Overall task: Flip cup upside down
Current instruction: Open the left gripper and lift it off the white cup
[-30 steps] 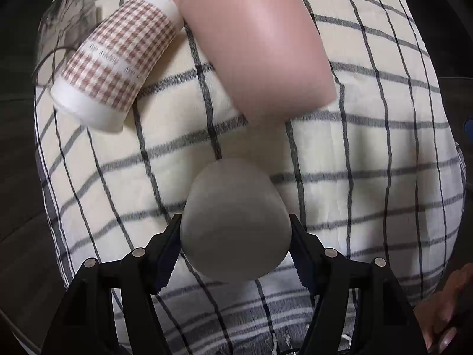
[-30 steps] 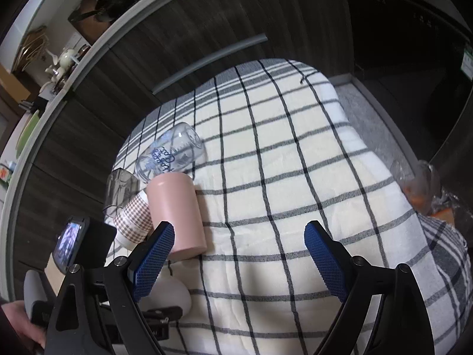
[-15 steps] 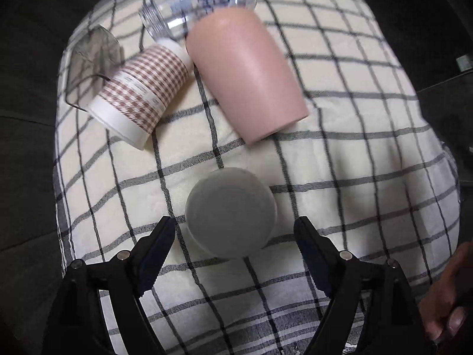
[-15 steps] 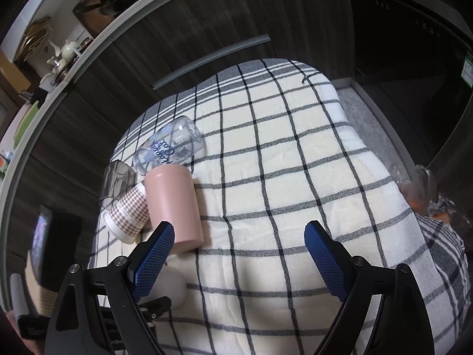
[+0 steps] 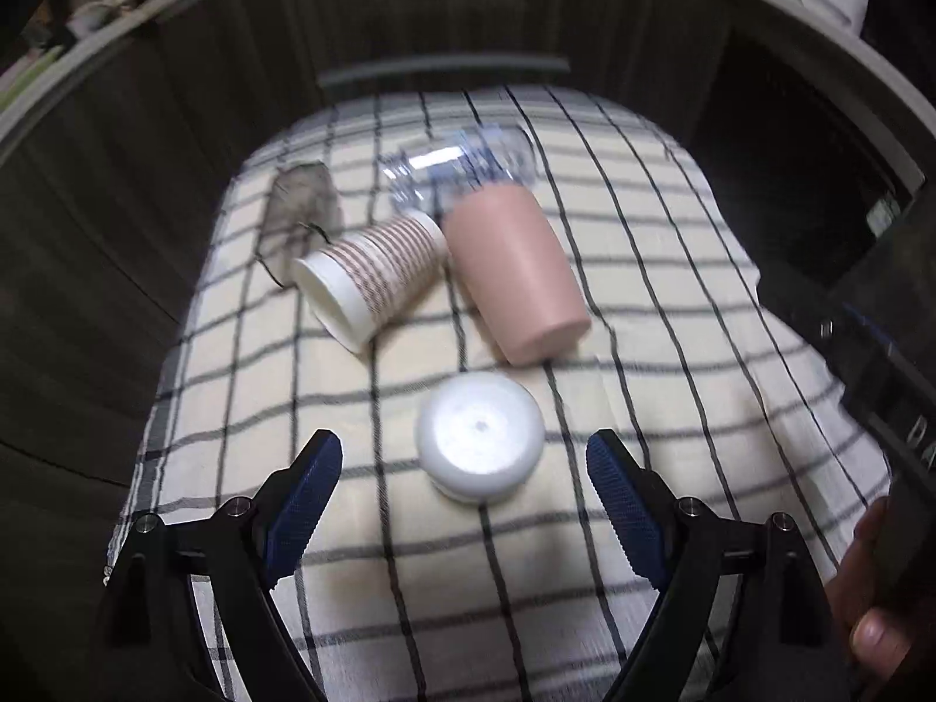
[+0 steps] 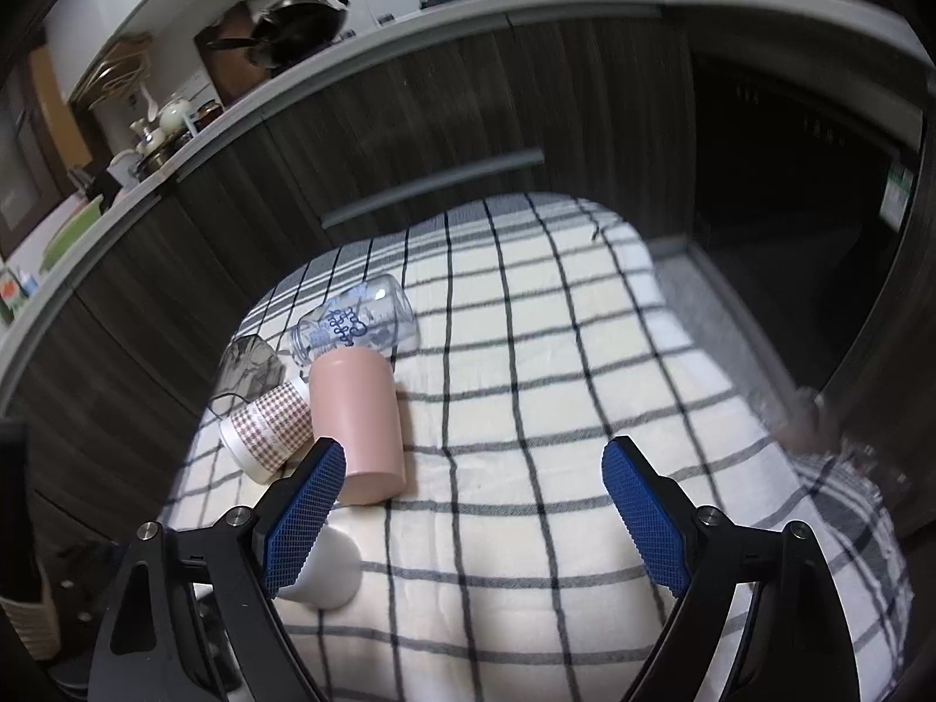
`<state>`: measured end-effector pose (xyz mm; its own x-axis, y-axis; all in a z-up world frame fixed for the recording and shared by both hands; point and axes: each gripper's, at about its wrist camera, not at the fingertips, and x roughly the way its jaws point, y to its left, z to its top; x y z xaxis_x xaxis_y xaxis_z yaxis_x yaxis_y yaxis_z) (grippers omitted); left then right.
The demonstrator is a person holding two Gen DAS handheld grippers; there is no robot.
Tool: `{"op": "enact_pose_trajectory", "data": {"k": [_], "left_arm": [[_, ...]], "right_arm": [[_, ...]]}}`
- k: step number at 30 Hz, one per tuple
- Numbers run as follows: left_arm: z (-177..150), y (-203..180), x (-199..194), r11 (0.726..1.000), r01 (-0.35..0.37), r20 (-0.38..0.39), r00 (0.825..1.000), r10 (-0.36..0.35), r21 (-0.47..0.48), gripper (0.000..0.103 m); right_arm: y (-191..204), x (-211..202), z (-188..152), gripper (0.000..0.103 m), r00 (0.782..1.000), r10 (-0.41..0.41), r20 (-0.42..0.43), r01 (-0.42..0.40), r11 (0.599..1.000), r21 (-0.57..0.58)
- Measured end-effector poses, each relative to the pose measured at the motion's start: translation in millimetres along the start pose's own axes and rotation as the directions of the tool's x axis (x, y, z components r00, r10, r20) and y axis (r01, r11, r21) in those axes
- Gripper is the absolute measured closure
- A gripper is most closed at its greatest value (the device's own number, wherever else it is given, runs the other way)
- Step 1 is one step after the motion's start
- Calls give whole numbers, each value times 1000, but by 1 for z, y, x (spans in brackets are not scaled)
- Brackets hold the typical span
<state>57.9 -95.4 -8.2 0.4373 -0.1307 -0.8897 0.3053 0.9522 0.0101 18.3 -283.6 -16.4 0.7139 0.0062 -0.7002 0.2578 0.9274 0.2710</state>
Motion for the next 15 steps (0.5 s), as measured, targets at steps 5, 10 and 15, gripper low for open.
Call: {"op": "enact_pose_trajectory", "data": {"k": [5,10,15], "left_arm": [[-8,10,-8,998,-63,126,990,66,-31,15],[-21,23,-8,992,-83,184,978,98,-91,13],[-39,34,-11,984,-74,242,964,113,-164,13]], "right_arm": [[18,-13,-10,13,996,-21,84,28,996,-82],[27,-21,-22,13,990,-22,140,41,991,-130],[34,-25,-30,11,984,-40,176,70,984,-166]]}}
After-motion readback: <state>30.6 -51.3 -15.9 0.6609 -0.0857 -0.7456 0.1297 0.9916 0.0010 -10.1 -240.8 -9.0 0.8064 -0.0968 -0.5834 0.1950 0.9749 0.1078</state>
